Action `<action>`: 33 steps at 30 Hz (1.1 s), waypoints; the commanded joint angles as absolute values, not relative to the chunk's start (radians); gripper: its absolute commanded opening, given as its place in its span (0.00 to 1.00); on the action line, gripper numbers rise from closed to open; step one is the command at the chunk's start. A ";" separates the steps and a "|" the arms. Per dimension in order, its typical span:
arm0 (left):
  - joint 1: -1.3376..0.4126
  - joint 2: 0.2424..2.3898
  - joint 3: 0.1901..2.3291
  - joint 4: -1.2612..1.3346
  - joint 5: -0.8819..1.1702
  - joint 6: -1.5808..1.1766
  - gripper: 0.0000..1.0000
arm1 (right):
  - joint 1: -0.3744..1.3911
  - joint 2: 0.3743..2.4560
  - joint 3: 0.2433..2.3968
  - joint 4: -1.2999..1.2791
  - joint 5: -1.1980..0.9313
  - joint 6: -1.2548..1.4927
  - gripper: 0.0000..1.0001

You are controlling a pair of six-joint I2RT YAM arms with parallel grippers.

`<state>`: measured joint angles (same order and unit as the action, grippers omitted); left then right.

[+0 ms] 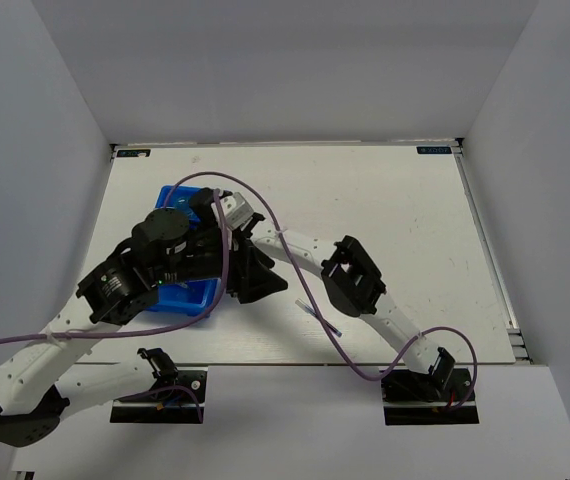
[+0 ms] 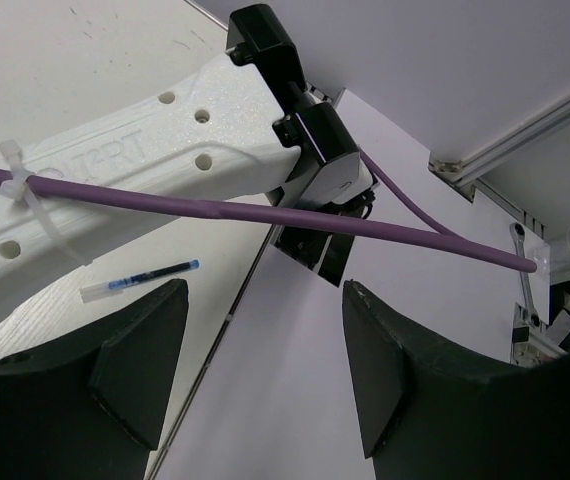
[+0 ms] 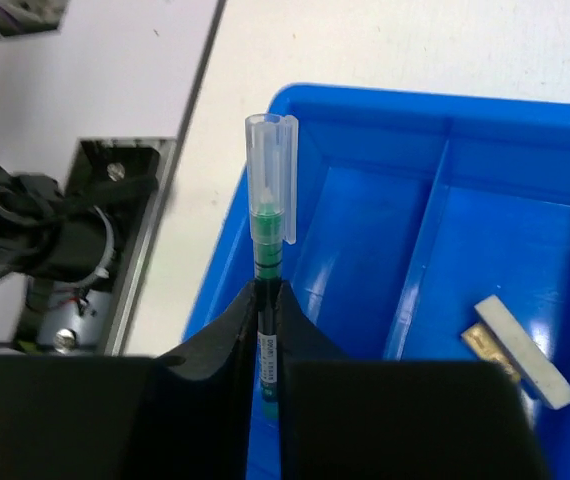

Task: Sort the stationery into containers
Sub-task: Place the pen in the storage box, then pick up the pen from the center of the board.

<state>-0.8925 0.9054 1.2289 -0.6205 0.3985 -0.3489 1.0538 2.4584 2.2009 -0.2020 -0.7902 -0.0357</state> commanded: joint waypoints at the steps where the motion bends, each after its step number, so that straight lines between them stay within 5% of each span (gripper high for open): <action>1: -0.896 0.870 1.223 -0.618 0.371 -0.353 0.73 | 1.052 2.450 2.195 -0.271 -0.759 -0.156 0.12; 2: -0.896 0.861 1.213 -0.618 0.358 -0.351 0.73 | 1.052 2.445 2.189 -0.287 -0.756 -0.169 0.33; 3: -0.897 0.858 1.210 -0.624 0.357 -0.350 0.73 | 1.052 2.436 2.186 -0.290 -0.758 -0.175 0.40; 6: -0.896 0.856 1.209 -0.633 0.342 -0.350 0.73 | 1.055 2.411 2.177 -0.308 -0.759 -0.198 0.51; 9: -0.896 0.859 1.223 -0.637 0.339 -0.353 0.67 | 1.051 2.379 2.184 -0.307 -0.733 -0.215 0.51; 10: -0.896 0.858 1.232 -0.644 0.341 -0.356 0.56 | 1.043 2.366 2.192 -0.305 -0.714 -0.210 0.51; 11: -0.896 0.854 1.232 -0.643 0.341 -0.356 0.48 | 1.042 2.364 2.192 -0.302 -0.713 -0.209 0.47; 12: -0.897 0.848 1.232 -0.643 0.339 -0.363 0.34 | 1.040 2.340 2.195 -0.311 -0.683 -0.201 0.34; 15: -0.896 0.839 1.220 -0.646 0.337 -0.376 0.14 | 1.026 2.306 2.191 -0.319 -0.515 -0.187 0.01; 17: -0.896 0.825 1.213 -0.646 0.336 -0.382 0.03 | 1.009 2.268 2.181 -0.336 -0.413 -0.181 0.00; 20: -0.894 0.824 1.204 -0.673 0.333 -0.382 0.00 | 0.980 2.232 2.152 -0.386 -0.181 -0.199 0.00; 25: -0.896 0.825 1.203 -0.758 0.350 -0.347 0.04 | 0.872 2.166 2.005 -0.523 0.083 -0.221 0.00; 28: -0.896 0.885 1.229 -0.877 0.397 -0.247 0.22 | 0.763 2.089 1.945 -0.635 0.078 -0.225 0.00; 31: -0.897 0.978 1.226 -1.009 0.445 -0.097 0.55 | 0.648 1.991 1.840 -0.776 -0.206 -0.268 0.42; 33: -0.907 1.064 1.217 -1.034 0.443 -0.007 0.68 | 0.606 1.923 1.742 -0.879 -0.348 -0.319 0.56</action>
